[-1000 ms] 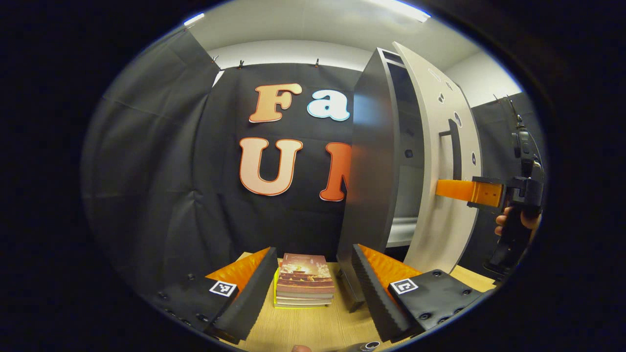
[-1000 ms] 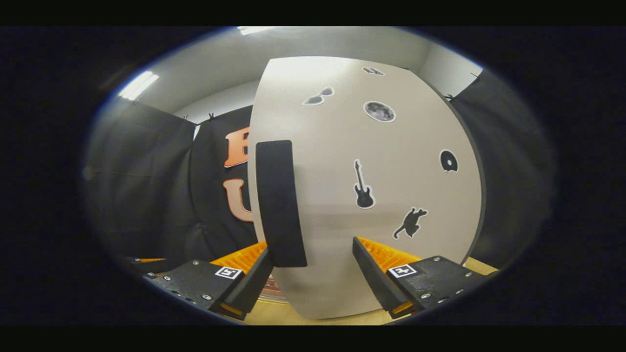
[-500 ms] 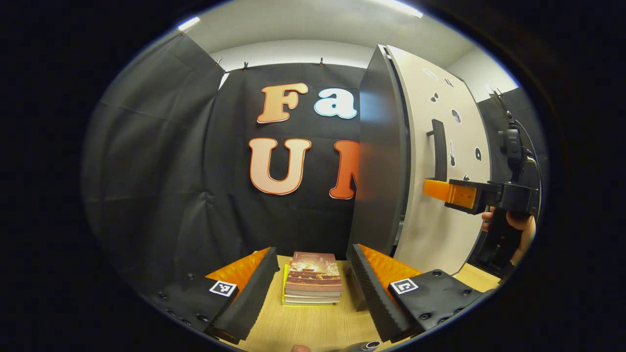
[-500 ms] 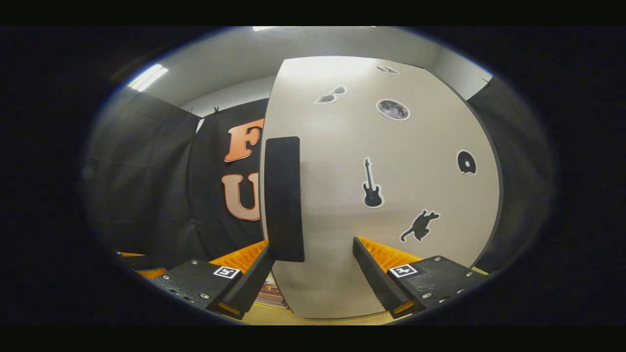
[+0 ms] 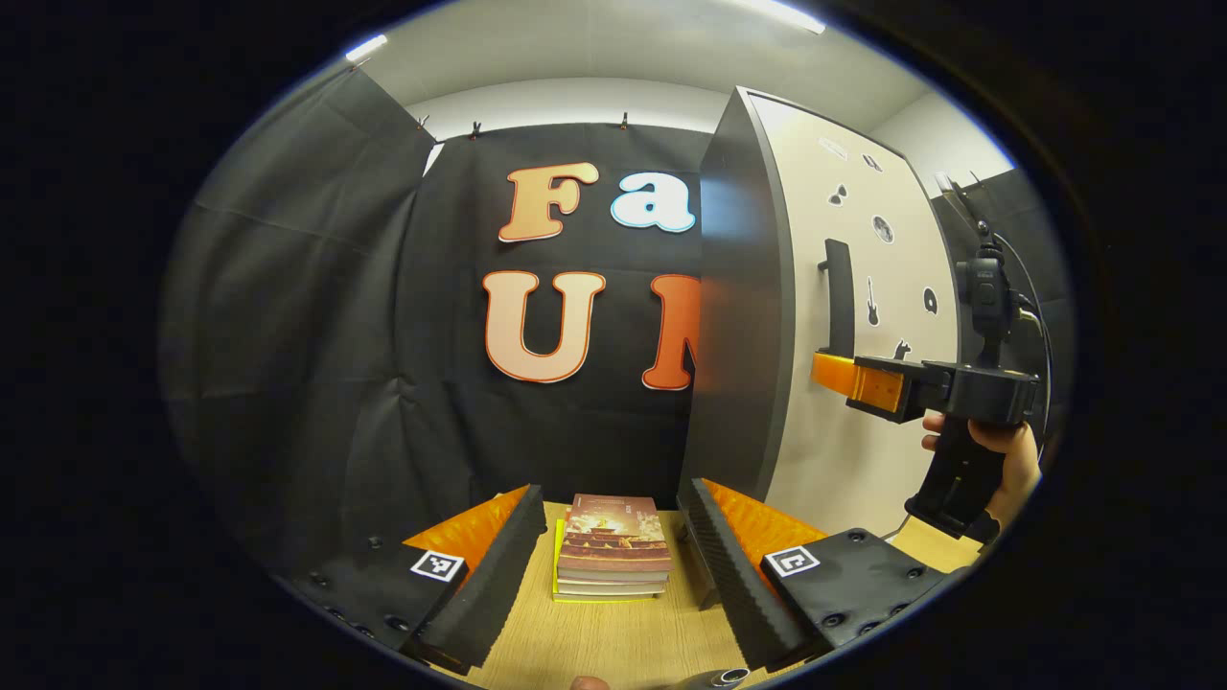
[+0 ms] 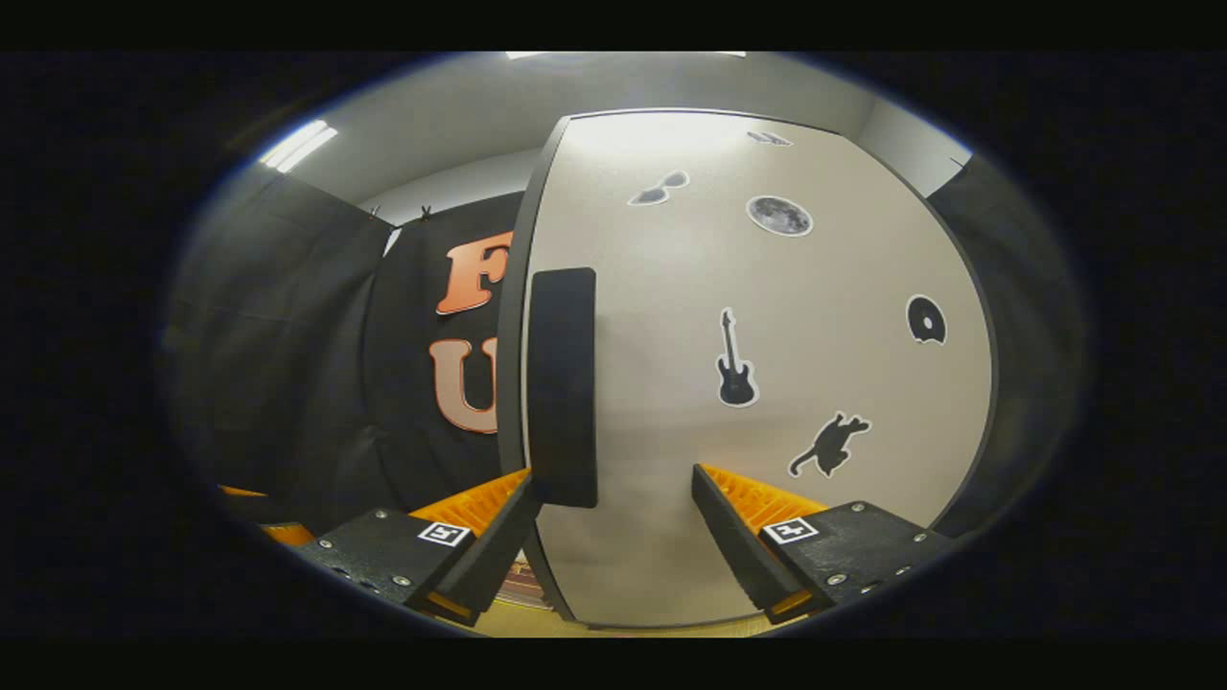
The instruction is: Open the cabinet door with the right hand, grasp the bottle in the cabinet with the left hand and place it on the coaster, then close the cabinet door with the right hand.
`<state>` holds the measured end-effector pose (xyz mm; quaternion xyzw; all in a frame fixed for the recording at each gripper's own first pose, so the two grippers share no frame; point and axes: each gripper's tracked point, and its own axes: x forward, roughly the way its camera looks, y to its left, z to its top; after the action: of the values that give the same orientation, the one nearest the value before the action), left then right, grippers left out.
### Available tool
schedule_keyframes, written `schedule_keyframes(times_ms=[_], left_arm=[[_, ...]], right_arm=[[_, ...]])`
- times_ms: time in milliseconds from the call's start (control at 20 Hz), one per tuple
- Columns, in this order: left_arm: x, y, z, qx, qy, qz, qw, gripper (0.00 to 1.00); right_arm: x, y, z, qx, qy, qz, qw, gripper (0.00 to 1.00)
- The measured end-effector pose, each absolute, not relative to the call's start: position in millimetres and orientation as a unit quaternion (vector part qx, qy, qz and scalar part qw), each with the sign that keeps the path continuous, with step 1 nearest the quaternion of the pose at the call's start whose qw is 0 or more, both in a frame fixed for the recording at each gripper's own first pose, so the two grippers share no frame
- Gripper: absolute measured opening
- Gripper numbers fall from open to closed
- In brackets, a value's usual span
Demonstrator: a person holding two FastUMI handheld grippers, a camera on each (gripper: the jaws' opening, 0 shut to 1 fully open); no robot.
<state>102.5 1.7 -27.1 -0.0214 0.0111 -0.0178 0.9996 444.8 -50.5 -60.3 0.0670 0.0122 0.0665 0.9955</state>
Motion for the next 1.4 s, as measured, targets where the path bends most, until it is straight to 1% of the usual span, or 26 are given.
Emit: schedule_keyframes(times_ms=[150,300,600,750,900,1000,1200,1400], left_arm=[[105,4,-26,-0.023,0.011,-0.028,0.999,0.98],[108,7,-22,-0.013,0.003,-0.039,0.999,0.97],[110,-3,-12,0.001,-0.009,-0.072,0.997,0.98],[101,-11,-7,-0.009,-0.007,-0.072,0.997,0.99],[86,-20,1,-0.016,-0.01,-0.058,0.998,0.97],[74,-24,10,-0.018,-0.015,-0.035,0.999,0.98],[43,-40,18,-0.027,-0.025,0.017,0.999,0.98],[8,-57,20,-0.022,-0.023,0.061,0.998,0.98]], right_arm=[[440,-47,-59,0.067,0.019,0.06,0.996,0.95],[425,-50,-47,0.059,0.01,0.044,0.997,0.95],[357,-70,-27,0.041,-0.001,0.002,0.999,0.95],[322,-92,-22,0.034,-0.003,-0.014,0.999,0.95],[291,-121,-22,0.016,-0.004,-0.022,1.0,0.95],[271,-140,-23,0.012,-0.003,-0.018,1.0,0.95],[232,-179,-26,0.005,-0.002,0.012,1.0,0.95],[208,-209,-38,0.002,0.011,0.042,0.999,0.95]])
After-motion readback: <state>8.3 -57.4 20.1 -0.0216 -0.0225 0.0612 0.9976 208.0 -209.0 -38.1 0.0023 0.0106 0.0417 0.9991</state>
